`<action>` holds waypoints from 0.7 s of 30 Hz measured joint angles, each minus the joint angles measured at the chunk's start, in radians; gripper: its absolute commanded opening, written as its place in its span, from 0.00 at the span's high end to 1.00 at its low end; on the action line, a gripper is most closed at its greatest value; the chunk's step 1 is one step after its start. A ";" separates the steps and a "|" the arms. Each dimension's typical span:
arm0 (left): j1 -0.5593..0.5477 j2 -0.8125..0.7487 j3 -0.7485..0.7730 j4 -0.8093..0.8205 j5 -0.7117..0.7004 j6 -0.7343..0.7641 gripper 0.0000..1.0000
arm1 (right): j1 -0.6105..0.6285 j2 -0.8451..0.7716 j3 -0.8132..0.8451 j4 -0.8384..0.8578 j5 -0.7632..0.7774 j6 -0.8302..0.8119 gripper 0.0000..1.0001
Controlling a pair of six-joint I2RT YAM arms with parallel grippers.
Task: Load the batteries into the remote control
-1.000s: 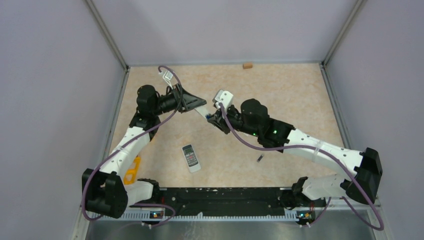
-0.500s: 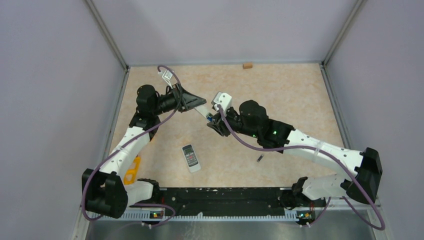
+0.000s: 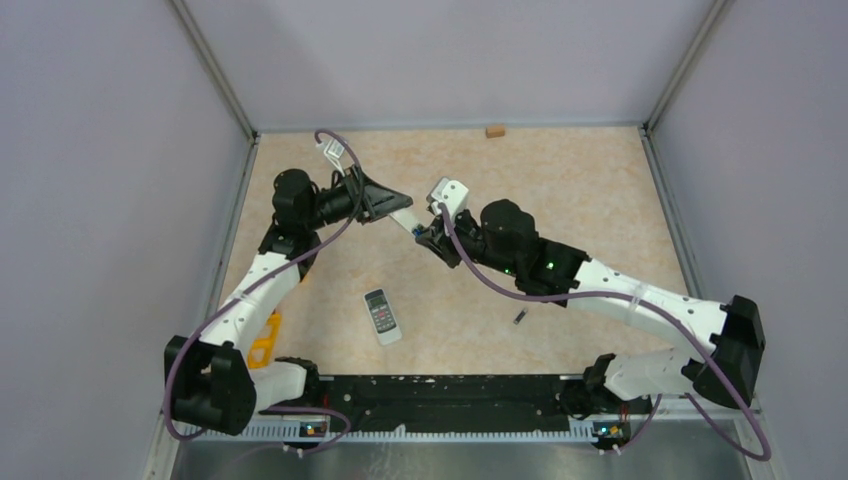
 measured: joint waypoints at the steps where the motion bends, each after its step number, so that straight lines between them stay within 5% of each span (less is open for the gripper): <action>1: 0.000 0.002 0.000 0.004 0.000 -0.007 1.00 | 0.000 0.001 -0.001 0.013 0.003 0.000 1.00; 21: 0.026 0.040 0.000 0.054 0.028 -0.182 1.00 | 0.000 -0.032 -0.074 0.171 0.040 0.032 1.00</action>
